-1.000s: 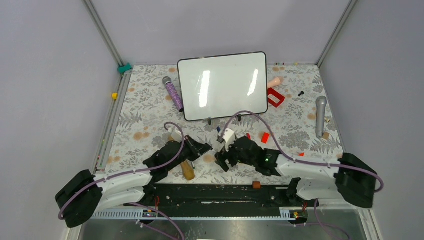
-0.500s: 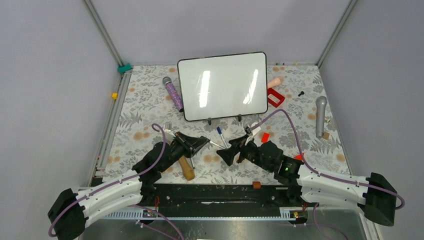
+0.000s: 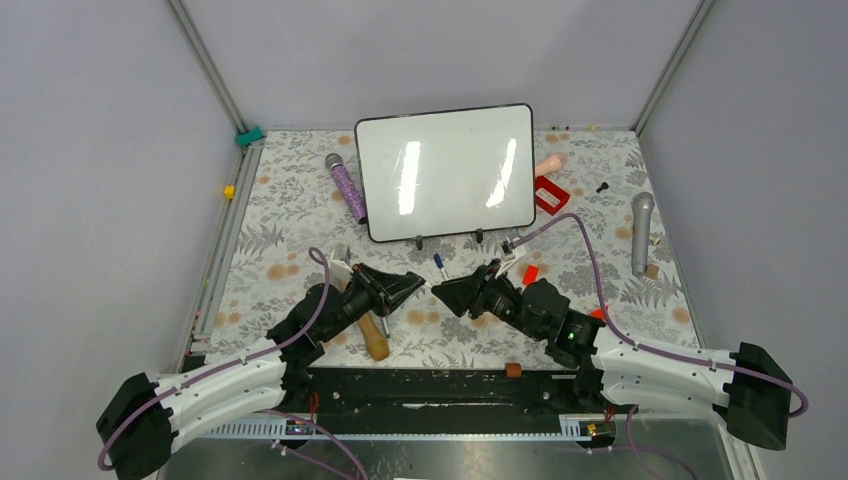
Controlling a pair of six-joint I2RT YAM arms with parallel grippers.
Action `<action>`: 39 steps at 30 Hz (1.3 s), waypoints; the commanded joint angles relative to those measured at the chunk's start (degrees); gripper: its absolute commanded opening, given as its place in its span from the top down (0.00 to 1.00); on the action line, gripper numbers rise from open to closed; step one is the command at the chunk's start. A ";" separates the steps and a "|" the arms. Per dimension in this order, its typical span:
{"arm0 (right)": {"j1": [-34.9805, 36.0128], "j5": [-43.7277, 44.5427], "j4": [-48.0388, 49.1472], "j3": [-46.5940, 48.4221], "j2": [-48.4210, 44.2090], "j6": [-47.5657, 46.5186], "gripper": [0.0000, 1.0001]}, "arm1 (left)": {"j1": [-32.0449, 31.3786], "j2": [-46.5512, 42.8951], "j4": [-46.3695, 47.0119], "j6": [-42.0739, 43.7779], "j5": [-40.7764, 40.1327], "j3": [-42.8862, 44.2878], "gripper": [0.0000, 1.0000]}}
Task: Write a sentence on the whiteboard
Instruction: Open the pen cap from the whiteboard marker.
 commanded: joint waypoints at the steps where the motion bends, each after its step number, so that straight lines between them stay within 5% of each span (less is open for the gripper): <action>1: 0.26 -0.69 2.61 2.34 0.01 3.01 0.46 | 0.17 -0.13 6.45 -3.52 1.17 1.68 1.00; 10: 0.25 1.24 0.63 0.62 -1.21 2.95 0.32 | 0.23 -2.74 5.04 -3.99 1.00 2.11 1.00; 23: 0.26 -3.24 5.14 -0.25 -1.79 3.41 0.48 | 0.17 -3.23 2.05 -3.11 0.55 2.73 1.00; 34: 0.25 -4.78 5.29 0.98 -1.04 4.32 0.77 | 0.23 -2.59 2.48 -3.49 1.08 2.48 1.00; 37: 0.30 -4.57 5.29 0.97 -1.24 4.59 1.00 | 0.22 -2.90 2.35 -3.55 0.81 2.15 1.00; 39: 0.27 -4.50 5.03 0.99 -1.35 4.59 1.00 | 0.18 -3.54 1.93 -3.58 0.02 1.76 1.00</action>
